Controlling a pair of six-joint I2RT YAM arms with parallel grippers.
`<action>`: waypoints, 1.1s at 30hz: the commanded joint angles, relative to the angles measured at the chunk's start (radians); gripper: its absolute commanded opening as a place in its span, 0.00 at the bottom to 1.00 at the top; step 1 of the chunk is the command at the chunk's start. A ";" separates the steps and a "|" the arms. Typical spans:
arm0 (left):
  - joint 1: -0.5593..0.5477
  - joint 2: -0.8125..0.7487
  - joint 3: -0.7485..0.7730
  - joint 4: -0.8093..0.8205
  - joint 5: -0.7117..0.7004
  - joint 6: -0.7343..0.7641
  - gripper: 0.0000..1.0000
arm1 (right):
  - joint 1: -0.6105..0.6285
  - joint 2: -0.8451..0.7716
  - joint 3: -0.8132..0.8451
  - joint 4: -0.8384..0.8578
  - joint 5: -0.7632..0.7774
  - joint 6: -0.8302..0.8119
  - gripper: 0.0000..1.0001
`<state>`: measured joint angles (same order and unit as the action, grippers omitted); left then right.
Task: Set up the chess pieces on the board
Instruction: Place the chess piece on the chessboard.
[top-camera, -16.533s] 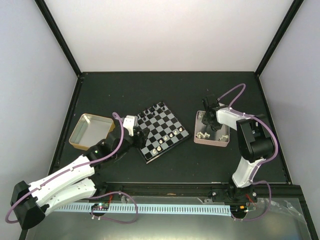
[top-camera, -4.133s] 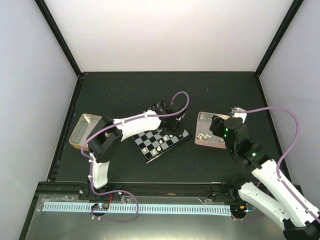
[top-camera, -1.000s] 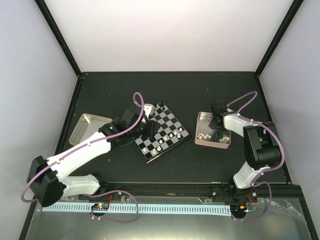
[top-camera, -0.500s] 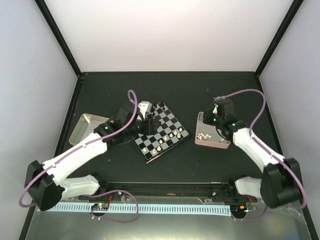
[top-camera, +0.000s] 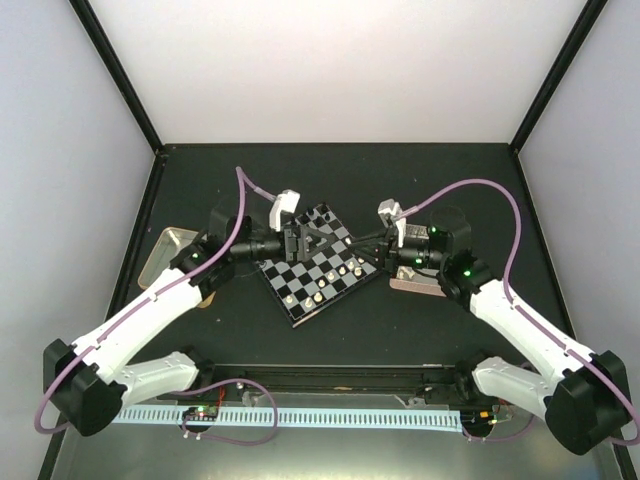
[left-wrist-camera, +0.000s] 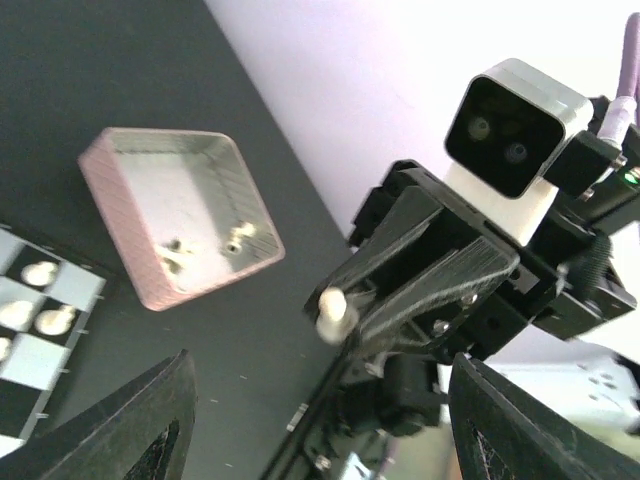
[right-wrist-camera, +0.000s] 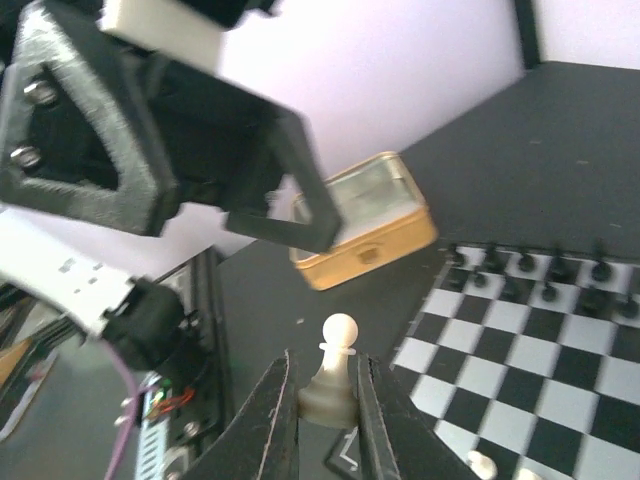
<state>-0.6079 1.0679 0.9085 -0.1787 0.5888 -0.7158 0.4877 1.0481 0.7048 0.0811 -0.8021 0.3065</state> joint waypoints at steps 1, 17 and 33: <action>0.010 0.050 0.066 0.039 0.232 -0.071 0.69 | 0.034 -0.013 0.041 -0.001 -0.171 -0.102 0.13; 0.003 0.128 0.057 0.101 0.369 -0.157 0.35 | 0.075 -0.001 0.067 -0.061 -0.167 -0.171 0.12; -0.017 0.170 0.065 0.093 0.399 -0.127 0.02 | 0.080 0.009 0.070 -0.086 -0.103 -0.156 0.22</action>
<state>-0.6144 1.2335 0.9428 -0.1078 0.9543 -0.8616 0.5587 1.0512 0.7406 0.0010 -0.9455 0.1555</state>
